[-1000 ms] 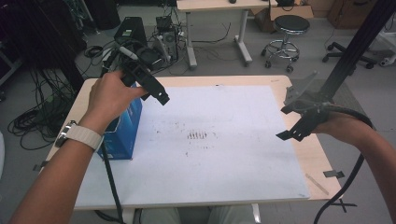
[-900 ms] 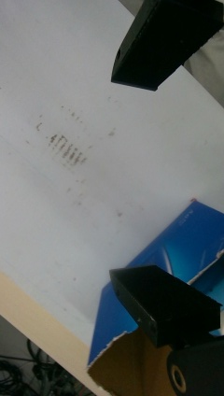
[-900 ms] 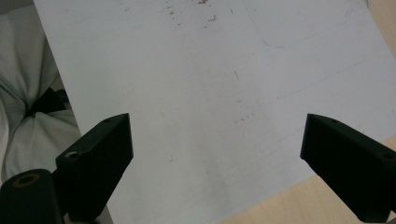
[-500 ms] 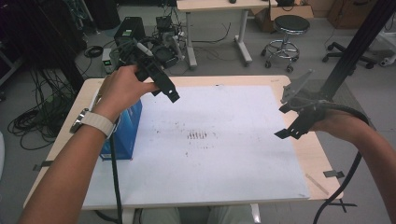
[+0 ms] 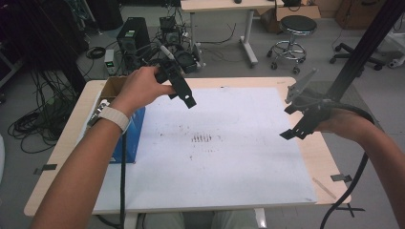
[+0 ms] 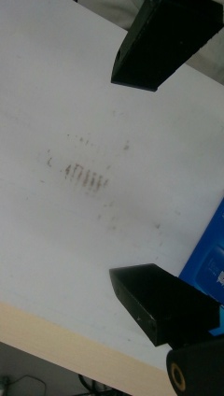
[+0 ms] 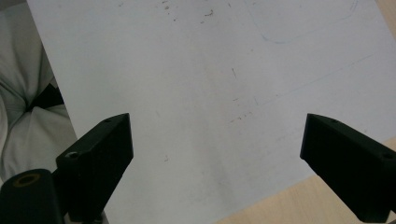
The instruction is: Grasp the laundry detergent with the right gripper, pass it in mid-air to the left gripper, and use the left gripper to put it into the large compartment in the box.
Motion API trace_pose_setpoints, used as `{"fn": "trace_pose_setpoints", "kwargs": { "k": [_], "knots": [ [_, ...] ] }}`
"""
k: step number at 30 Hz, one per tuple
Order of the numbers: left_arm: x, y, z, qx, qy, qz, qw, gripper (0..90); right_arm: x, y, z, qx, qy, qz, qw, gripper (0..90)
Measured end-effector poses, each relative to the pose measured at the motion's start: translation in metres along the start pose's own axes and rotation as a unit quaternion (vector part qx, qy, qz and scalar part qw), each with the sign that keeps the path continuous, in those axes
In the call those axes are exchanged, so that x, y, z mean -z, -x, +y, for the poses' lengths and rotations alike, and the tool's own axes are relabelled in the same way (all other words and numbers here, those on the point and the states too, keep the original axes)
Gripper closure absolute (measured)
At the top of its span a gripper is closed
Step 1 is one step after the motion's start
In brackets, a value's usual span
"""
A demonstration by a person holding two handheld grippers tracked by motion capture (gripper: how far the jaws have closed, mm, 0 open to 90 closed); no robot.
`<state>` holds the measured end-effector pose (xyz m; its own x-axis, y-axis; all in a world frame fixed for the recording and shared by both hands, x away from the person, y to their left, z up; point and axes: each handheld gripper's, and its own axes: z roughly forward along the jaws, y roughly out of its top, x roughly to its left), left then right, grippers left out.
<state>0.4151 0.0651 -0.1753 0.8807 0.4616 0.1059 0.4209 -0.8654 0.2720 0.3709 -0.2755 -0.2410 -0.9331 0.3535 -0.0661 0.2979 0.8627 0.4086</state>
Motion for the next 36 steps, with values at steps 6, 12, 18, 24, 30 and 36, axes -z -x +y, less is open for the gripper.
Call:
{"fn": "trace_pose_setpoints", "kwargs": {
  "k": [6, 12, 18, 24, 30, 36],
  "knots": [
    [-0.002, -0.002, 0.003, -0.012, -0.001, -0.007, 0.9999, 7.9, 0.000, 0.003, 0.003, 0.000, -0.003, 0.001, 1.0000, 9.2],
    [-0.004, -0.003, 0.010, -0.024, 0.000, -0.013, 0.9996, 7.9, 0.000, 0.007, 0.005, -0.001, -0.004, 0.002, 1.0000, 9.1],
    [-0.007, 0.001, 0.019, -0.042, 0.004, -0.019, 0.9989, 7.8, -0.001, 0.010, 0.005, 0.000, -0.004, 0.003, 1.0000, 9.2],
    [-0.011, 0.002, 0.024, -0.050, 0.002, -0.018, 0.9986, 7.9, -0.004, 0.013, 0.006, -0.001, -0.006, 0.005, 1.0000, 9.2],
    [-0.013, 0.008, 0.025, -0.056, -0.003, -0.015, 0.9983, 8.2, -0.003, 0.011, 0.007, 0.003, -0.005, 0.005, 1.0000, 9.5],
    [-0.013, 0.010, 0.026, -0.056, -0.007, -0.012, 0.9984, 8.1, -0.002, 0.009, 0.008, 0.005, -0.003, 0.003, 1.0000, 9.5]
  ]
}}
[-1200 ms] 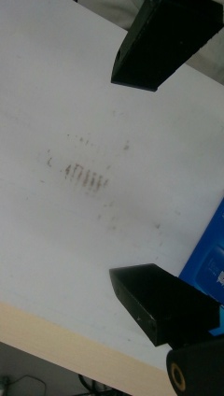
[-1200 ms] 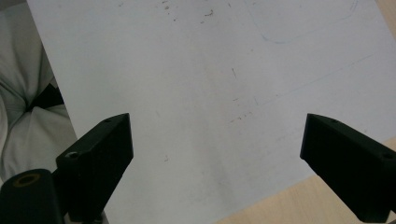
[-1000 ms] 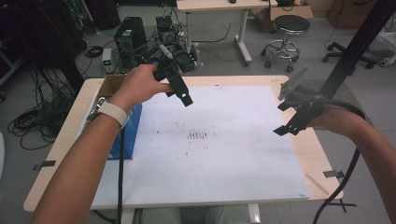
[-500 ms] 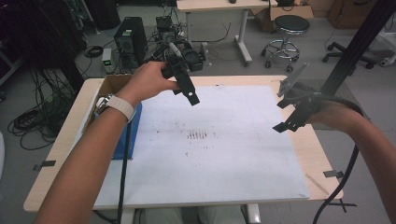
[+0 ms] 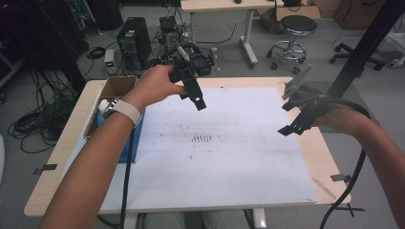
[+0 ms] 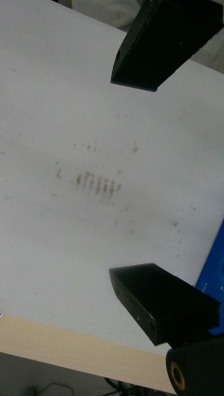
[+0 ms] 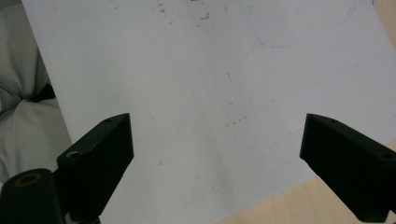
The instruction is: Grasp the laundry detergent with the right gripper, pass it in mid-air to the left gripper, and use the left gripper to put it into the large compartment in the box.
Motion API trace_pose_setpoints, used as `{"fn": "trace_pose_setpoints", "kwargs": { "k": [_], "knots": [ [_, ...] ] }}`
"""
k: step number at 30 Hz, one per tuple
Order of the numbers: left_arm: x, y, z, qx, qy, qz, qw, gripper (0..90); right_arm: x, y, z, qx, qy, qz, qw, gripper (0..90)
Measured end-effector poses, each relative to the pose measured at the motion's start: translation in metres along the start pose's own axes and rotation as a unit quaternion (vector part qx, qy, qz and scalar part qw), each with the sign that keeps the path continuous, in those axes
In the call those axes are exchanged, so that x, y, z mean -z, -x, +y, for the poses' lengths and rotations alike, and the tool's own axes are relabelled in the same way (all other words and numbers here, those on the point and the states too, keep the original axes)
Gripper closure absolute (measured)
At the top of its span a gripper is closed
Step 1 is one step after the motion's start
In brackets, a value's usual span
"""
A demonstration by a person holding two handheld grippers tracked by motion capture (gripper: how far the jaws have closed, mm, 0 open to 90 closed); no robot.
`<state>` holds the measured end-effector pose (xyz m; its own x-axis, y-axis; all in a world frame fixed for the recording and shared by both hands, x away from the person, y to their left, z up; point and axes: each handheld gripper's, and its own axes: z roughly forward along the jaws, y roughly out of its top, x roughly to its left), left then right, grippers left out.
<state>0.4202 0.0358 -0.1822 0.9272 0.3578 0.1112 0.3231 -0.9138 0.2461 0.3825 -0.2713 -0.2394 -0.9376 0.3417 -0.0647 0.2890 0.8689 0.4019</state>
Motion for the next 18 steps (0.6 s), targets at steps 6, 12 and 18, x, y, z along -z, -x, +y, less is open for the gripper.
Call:
{"fn": "trace_pose_setpoints", "kwargs": {
  "k": [6, 12, 18],
  "knots": [
    [-0.0009, 0.0003, 0.0018, -0.002, 0.002, -0.003, 1.0000, 8.1, 0.0006, 0.0003, -0.0020, -0.001, 0.000, -0.001, 1.0000, 9.6],
    [-0.0006, 0.0007, 0.0017, -0.001, -0.001, -0.002, 1.0000, 8.1, 0.0009, 0.0002, -0.0022, -0.002, 0.000, -0.001, 1.0000, 9.5],
    [0.0003, 0.0004, 0.0010, 0.000, 0.001, -0.002, 1.0000, 8.1, 0.0011, -0.0003, -0.0020, -0.001, 0.000, -0.001, 1.0000, 9.5]
  ]
}}
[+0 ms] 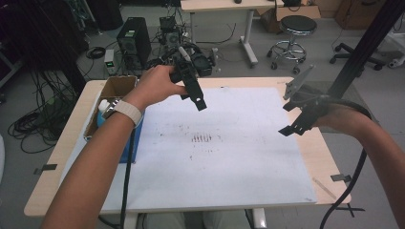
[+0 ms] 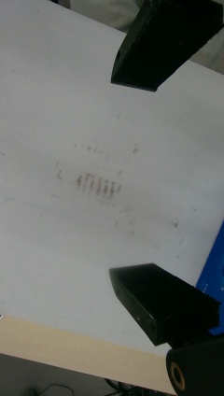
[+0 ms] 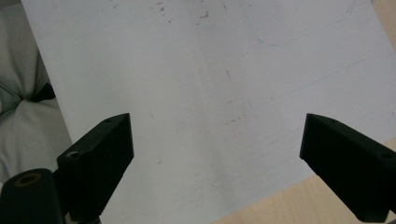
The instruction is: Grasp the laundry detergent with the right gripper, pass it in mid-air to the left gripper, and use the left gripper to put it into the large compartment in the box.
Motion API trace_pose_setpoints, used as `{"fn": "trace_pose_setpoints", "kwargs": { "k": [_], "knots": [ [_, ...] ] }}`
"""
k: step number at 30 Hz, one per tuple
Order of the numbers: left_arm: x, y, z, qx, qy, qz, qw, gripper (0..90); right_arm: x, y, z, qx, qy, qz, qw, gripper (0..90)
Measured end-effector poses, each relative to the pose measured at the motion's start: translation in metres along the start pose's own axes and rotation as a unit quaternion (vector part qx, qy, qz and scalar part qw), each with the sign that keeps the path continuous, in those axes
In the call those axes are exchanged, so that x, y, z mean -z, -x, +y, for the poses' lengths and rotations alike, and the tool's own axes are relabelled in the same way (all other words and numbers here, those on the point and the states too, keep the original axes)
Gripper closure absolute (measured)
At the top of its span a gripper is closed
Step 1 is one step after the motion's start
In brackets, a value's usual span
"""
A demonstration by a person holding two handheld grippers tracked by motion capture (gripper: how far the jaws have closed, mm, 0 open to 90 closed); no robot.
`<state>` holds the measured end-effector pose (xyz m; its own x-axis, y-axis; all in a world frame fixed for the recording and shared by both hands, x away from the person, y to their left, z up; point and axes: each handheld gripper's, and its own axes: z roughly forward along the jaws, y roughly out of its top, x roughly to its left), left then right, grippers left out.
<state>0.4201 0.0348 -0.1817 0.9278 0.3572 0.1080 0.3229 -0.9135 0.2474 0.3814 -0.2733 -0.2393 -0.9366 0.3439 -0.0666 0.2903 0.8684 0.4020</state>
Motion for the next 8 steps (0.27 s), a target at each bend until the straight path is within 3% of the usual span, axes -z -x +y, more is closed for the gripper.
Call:
{"fn": "trace_pose_setpoints", "kwargs": {
  "k": [8],
  "knots": [
    [-0.0006, -0.0013, -0.0001, 0.002, 0.001, -0.001, 1.0000, 8.0, -0.0001, -0.0001, -0.0010, -0.001, 0.001, -0.001, 1.0000, 9.5]
  ]
}}
